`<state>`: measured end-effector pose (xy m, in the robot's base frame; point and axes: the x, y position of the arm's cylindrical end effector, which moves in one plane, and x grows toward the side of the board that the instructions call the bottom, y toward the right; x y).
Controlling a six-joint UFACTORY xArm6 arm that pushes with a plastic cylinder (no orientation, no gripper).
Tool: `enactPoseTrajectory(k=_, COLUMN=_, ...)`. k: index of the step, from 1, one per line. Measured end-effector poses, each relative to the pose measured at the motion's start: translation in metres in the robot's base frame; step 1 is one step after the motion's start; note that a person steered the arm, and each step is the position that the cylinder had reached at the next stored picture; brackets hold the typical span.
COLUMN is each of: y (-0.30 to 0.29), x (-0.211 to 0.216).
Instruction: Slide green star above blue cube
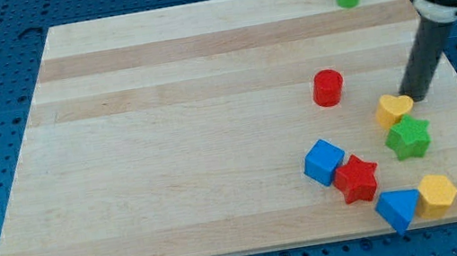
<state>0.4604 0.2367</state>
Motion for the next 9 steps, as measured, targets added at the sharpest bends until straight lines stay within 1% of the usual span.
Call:
enactPoseTrajectory(k=1, y=0.002, x=0.003)
enactPoseTrajectory(k=2, y=0.023, x=0.007)
enactPoseTrajectory(k=4, y=0.043, x=0.007)
enactPoseTrajectory(k=5, y=0.089, x=0.007)
enactPoseTrajectory(k=6, y=0.108, x=0.009)
enactPoseTrajectory(k=7, y=0.108, x=0.030)
enactPoseTrajectory(k=8, y=0.089, x=0.069)
enactPoseTrajectory(k=9, y=0.061, x=0.098)
